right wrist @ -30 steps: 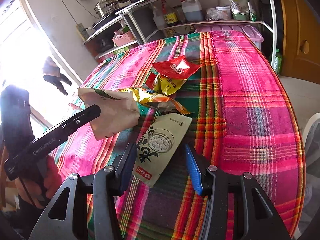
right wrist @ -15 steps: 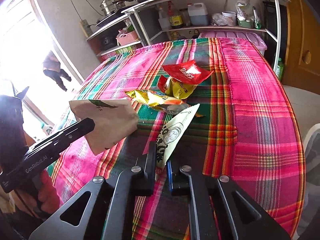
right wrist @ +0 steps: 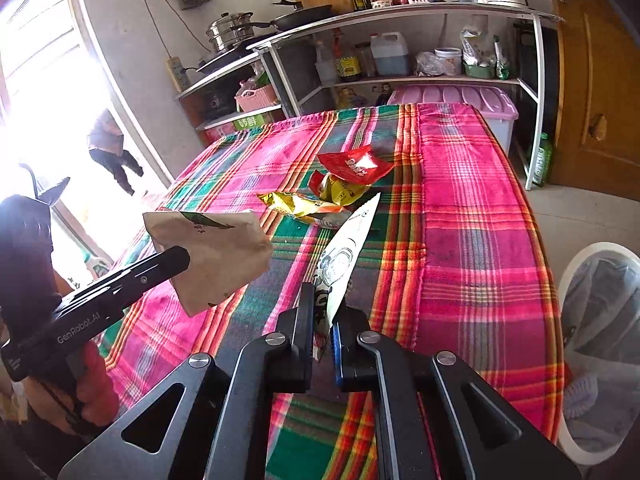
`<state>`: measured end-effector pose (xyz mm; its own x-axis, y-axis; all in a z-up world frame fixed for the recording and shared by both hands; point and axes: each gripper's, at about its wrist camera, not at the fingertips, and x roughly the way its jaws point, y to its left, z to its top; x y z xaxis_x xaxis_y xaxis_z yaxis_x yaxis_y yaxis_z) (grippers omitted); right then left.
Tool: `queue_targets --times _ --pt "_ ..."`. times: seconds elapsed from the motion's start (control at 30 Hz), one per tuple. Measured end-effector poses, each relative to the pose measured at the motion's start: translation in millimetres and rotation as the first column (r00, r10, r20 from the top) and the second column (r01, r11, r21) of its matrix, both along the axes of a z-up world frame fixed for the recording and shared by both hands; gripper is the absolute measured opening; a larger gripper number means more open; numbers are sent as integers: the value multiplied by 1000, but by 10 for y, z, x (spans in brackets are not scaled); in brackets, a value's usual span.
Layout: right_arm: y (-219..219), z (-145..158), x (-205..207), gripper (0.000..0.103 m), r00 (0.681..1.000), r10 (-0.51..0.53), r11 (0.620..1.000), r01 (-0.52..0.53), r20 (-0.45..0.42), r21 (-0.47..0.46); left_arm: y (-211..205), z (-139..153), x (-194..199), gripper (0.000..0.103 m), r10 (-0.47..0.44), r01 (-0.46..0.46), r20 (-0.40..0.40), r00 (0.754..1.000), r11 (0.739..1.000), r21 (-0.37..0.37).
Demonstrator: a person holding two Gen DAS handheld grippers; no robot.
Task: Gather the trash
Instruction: 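Carry the paper bag and white packet over the trash bin with both tools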
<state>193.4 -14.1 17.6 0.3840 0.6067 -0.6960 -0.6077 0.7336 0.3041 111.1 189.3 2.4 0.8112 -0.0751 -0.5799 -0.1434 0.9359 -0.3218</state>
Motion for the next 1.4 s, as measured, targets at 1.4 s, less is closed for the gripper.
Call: queue_targets --times 1.4 --pt "-2140 248 -257 7 940 -339 935 333 30 123 -1961 402 354 17 -319 316 36 947 947 63"
